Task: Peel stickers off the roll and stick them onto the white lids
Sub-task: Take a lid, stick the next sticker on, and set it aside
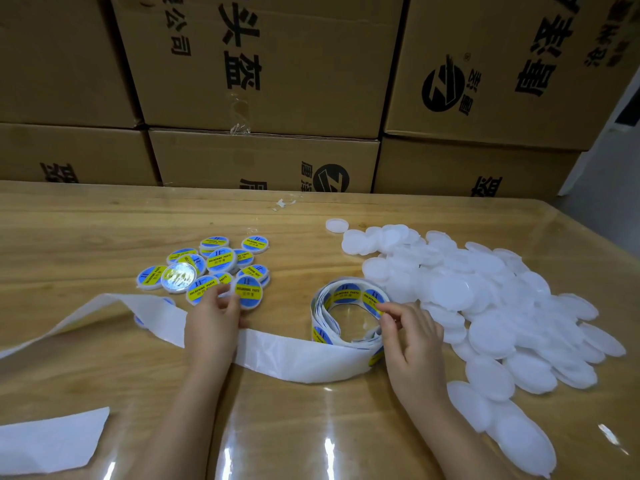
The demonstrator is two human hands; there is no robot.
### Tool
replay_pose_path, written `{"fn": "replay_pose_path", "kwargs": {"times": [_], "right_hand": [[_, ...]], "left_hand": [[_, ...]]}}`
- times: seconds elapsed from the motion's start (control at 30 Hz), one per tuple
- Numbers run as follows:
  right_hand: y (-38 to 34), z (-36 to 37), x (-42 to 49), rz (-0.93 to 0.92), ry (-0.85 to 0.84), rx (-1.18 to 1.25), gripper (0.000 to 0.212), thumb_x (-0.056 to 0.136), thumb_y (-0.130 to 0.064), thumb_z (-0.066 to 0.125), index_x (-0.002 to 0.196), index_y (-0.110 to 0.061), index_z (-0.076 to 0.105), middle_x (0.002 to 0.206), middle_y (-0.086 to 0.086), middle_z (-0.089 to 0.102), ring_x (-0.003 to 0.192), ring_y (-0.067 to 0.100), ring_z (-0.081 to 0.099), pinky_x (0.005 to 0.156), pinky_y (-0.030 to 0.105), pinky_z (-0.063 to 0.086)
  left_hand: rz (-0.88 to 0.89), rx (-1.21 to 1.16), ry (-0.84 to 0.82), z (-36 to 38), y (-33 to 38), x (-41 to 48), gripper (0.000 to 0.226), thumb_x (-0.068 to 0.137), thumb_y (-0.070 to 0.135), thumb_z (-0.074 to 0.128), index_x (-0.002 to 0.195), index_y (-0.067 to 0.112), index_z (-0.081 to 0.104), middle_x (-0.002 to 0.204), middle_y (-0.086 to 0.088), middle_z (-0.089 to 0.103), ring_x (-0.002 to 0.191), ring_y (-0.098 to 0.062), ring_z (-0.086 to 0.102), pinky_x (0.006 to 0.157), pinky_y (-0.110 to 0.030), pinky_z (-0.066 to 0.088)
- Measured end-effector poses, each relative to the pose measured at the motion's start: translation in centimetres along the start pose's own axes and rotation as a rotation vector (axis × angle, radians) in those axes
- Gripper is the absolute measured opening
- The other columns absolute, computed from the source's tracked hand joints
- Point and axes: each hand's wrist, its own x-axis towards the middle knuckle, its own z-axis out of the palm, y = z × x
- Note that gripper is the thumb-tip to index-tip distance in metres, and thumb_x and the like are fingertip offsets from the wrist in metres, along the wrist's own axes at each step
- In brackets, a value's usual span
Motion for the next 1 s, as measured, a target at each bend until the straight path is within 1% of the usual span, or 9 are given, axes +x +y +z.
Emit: {"fn": "replay_pose_path", "kwargs": {"times": [0.17,0.23,0.3,0.37,0.5,0.63,0.73,0.87,1.0], "right_hand": [[0.1,0.1,0.1,0.044,0.016,0.033,0.022,0.089,-0.021,0.046,0.097,-0.017,0.066,0.081,-0.006,0.062,0.082,0.016,0.056,0.084,0.037,0.036],[0.2,0.1,0.1,0.053,0.022,0.044,0.022,0.089,-0.022,0.046,0.097,-0.017,0.066,0.083,-0.007,0.063,0.084,0.014,0.055,0.085,0.037,0.037],[0.2,0.1,0.2,0.056,0.025,0.045,0.023,0.089,-0.021,0.045,0.097,-0.017,0.066,0.084,-0.008,0.063,0.085,0.013,0.055,0.085,0.037,0.037],[0.2,0.1,0.2,0.059,0.026,0.051,0.023,0.089,-0.021,0.045,0.097,-0.016,0.066,0.085,-0.008,0.063,0.085,0.013,0.055,0.084,0.037,0.037],[0.4,0.1,0.4,0.090,0.075,0.030,0.026,0.090,-0.019,0.042,0.097,-0.015,0.066,0.089,-0.006,0.063,0.087,0.017,0.054,0.082,0.033,0.034],[1.2,-0.2,1.1,0.221,0.225,-0.098,0.024,0.089,-0.007,0.044,0.099,-0.009,0.065,0.098,0.006,0.062,0.095,0.030,0.053,0.084,0.043,0.037],[2.7,-0.6,1.5,0.309,0.138,-0.384,0.030,0.085,0.003,0.052,0.108,-0.012,0.064,0.119,0.011,0.055,0.111,0.034,0.047,0.089,0.045,0.033],[4.4,-1.1,1.5,0.339,-0.050,-0.652,0.041,0.087,-0.006,0.053,0.126,-0.018,0.056,0.149,0.010,0.034,0.135,0.030,0.031,0.103,0.044,0.023],[5.5,-1.9,1.8,0.349,-0.120,-0.756,0.040,0.092,-0.021,0.051,0.132,-0.020,0.053,0.157,0.011,0.019,0.142,0.032,0.018,0.110,0.044,0.014]], "left_hand": [[-0.046,0.005,0.029,-0.1,-0.1,0.2,0.034,0.092,0.020,0.054,0.124,0.013,0.052,0.069,0.005,0.068,0.095,-0.024,0.062,0.073,-0.033,0.039],[0.001,0.088,0.037,-0.1,0.2,0.0,0.036,0.089,0.015,0.056,0.124,0.008,0.052,0.098,-0.008,0.068,0.101,-0.030,0.059,0.075,-0.035,0.039],[0.068,0.205,0.036,0.0,0.3,-0.2,0.038,0.086,0.008,0.060,0.123,0.005,0.054,0.122,-0.018,0.051,0.102,-0.036,0.055,0.072,-0.035,0.036],[0.149,0.308,0.015,0.1,0.6,-0.5,0.031,0.084,0.008,0.061,0.115,0.005,0.058,0.120,-0.017,0.045,0.094,-0.038,0.055,0.066,-0.035,0.036],[0.338,0.536,-0.049,0.3,1.2,-1.5,0.012,0.083,0.014,0.062,0.089,0.006,0.068,0.101,-0.011,0.056,0.093,-0.033,0.054,0.058,-0.039,0.045],[0.445,0.655,-0.090,0.6,1.2,-1.8,0.013,0.083,0.012,0.061,0.082,0.002,0.069,0.095,-0.015,0.064,0.086,-0.037,0.055,0.066,-0.042,0.046],[0.445,0.664,-0.121,0.9,1.3,-1.8,0.018,0.088,0.016,0.057,0.090,0.002,0.068,0.102,-0.013,0.064,0.092,-0.037,0.057,0.076,-0.043,0.045],[0.435,0.515,-0.107,1.1,1.9,-2.0,0.022,0.091,0.018,0.056,0.102,0.004,0.069,0.115,-0.012,0.064,0.106,-0.034,0.057,0.087,-0.042,0.043],[0.490,-0.026,-0.143,2.0,4.3,-4.2,0.016,0.092,0.015,0.055,0.092,0.006,0.068,0.107,-0.005,0.064,0.104,-0.022,0.058,0.090,-0.036,0.043]]}}
